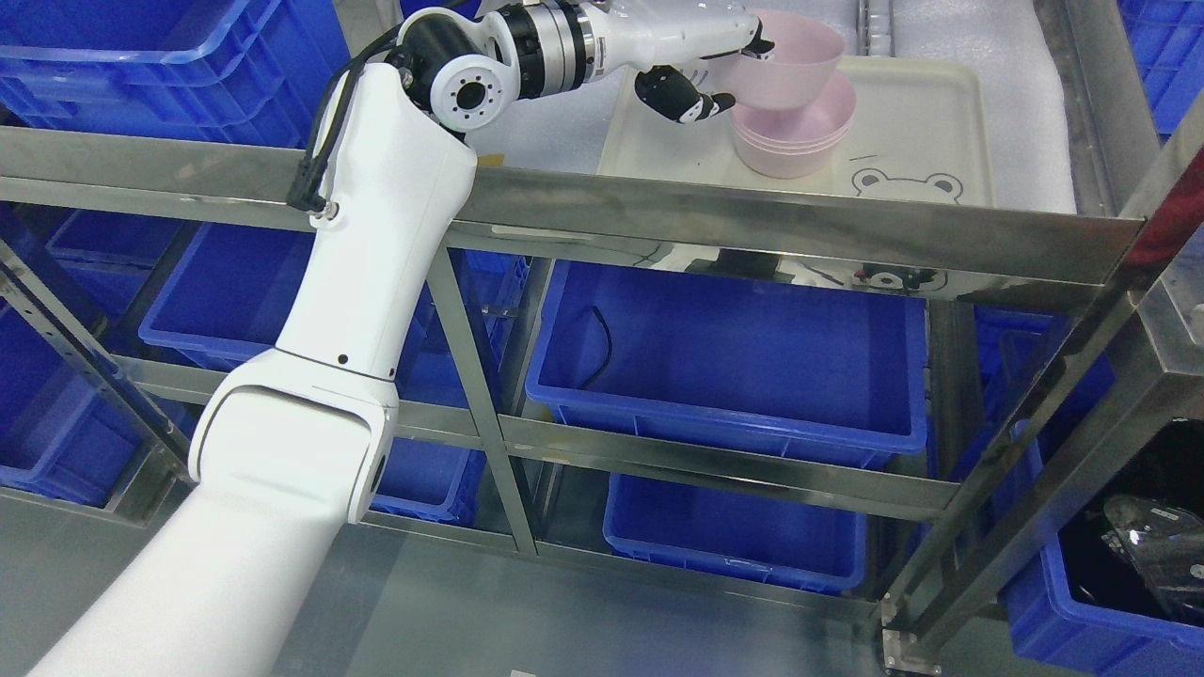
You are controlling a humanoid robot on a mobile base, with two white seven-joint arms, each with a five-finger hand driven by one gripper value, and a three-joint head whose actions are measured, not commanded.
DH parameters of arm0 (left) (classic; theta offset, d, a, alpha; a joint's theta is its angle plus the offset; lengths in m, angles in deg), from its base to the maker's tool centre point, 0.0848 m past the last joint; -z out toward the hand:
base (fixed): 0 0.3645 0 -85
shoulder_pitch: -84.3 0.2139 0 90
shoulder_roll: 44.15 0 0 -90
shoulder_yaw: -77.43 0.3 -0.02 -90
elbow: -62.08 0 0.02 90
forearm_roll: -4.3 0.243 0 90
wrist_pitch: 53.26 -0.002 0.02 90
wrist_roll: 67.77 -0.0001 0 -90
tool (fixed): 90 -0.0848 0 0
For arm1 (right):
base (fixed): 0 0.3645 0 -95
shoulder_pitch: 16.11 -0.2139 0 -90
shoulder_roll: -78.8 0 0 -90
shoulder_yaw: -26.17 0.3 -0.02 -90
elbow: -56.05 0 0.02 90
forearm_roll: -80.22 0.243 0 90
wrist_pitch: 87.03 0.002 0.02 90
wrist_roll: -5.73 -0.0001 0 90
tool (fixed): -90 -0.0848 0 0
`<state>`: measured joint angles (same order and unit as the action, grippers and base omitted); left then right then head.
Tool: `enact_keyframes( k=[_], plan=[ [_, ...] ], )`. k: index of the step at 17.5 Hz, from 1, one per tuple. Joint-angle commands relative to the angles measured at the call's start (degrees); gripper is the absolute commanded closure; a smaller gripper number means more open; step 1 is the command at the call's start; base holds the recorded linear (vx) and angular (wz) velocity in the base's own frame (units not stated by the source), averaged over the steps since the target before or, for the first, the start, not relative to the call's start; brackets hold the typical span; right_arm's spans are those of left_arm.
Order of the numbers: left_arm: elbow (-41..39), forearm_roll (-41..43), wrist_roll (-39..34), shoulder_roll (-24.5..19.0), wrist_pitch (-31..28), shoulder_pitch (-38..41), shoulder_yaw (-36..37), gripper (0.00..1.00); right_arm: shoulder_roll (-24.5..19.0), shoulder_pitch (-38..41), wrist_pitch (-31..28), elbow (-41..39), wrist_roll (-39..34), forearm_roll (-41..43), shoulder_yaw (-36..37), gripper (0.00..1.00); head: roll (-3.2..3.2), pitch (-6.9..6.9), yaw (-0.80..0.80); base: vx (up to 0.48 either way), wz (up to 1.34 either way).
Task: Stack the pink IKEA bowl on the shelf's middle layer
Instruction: 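Lower the held bowl onto the pink bowl stack on the tray, then open the left hand to release the bowl onto the stack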
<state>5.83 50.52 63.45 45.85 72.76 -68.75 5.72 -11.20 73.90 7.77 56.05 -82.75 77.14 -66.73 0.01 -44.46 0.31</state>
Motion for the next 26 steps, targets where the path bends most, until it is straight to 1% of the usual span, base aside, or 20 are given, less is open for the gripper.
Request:
enact_keyframes(
  k=[1,4,9,10,12,15,17,19,20,21,24,26],
  plan=[
    [7.02,0.98,-3.06,-1.00,-0.60,-1.63,7.99,0.96,1.00,1.31,-0.05,-1.00,-0.02,0.00,0.00,0.00,0.00,0.00,0.00,0.000,0.00],
    [9.13,4.23,-7.10,-1.00,-0.60,-2.43,8.17,0.96,1.00,1.31,-0.05,-1.00,-0.02,0.00,0.00,0.00,0.00,0.00,0.00,0.000,0.00],
    [12.21,4.06,-14.57,-1.00,-0.60,-2.43,11.42,0.93,1.00,1.31,-0.05,-1.00,-0.02,0.00,0.00,0.00,0.00,0.00,0.00,0.000,0.00],
    [12.21,3.80,-15.46,-1.00,-0.69,-2.43,11.77,0.90,1.00,1.31,-0.05,-1.00,-0.02,0.00,0.00,0.00,0.00,0.00,0.00,0.000,0.00],
    [12.21,3.44,-17.74,-1.00,-0.69,-2.34,12.30,0.82,1.00,1.31,-0.05,-1.00,-0.02,0.00,0.00,0.00,0.00,0.00,0.00,0.000,0.00],
    [12.21,2.57,-18.45,-1.00,-0.60,-2.25,12.48,0.78,1.00,1.31,-0.05,-1.00,-0.02,0.00,0.00,0.00,0.00,0.00,0.00,0.000,0.00],
    [12.21,2.39,-19.42,-1.00,-0.42,-2.25,13.61,0.71,1.00,1.31,-0.05,-1.00,-0.02,0.00,0.00,0.00,0.00,0.00,0.00,0.000,0.00],
    [12.12,2.48,-21.08,-1.00,-0.42,-2.25,14.67,0.61,1.00,1.31,-0.05,-1.00,-0.02,0.00,0.00,0.00,0.00,0.01,0.00,0.000,0.00],
    [12.04,2.56,-21.44,-1.00,-0.42,-2.25,14.76,0.45,1.00,1.31,-0.05,-1.00,-0.02,0.00,0.00,0.00,0.00,0.01,0.00,0.000,0.00],
    [11.69,2.74,-21.44,-1.00,-0.42,-2.17,14.76,0.25,1.00,1.31,-0.05,-1.00,-0.02,0.00,0.00,0.00,0.00,0.01,0.00,0.000,0.00],
    [10.98,2.48,-21.44,-1.00,-0.42,-2.08,13.98,0.15,1.00,1.31,-0.05,-1.00,-0.02,0.00,0.00,0.00,0.00,0.01,0.00,0.000,0.00],
    [8.53,1.78,-21.36,-1.00,-0.07,-1.99,11.53,0.08,1.00,1.31,-0.05,-1.00,-0.02,0.00,0.00,0.00,0.00,0.01,0.00,0.000,0.00]
  ],
)
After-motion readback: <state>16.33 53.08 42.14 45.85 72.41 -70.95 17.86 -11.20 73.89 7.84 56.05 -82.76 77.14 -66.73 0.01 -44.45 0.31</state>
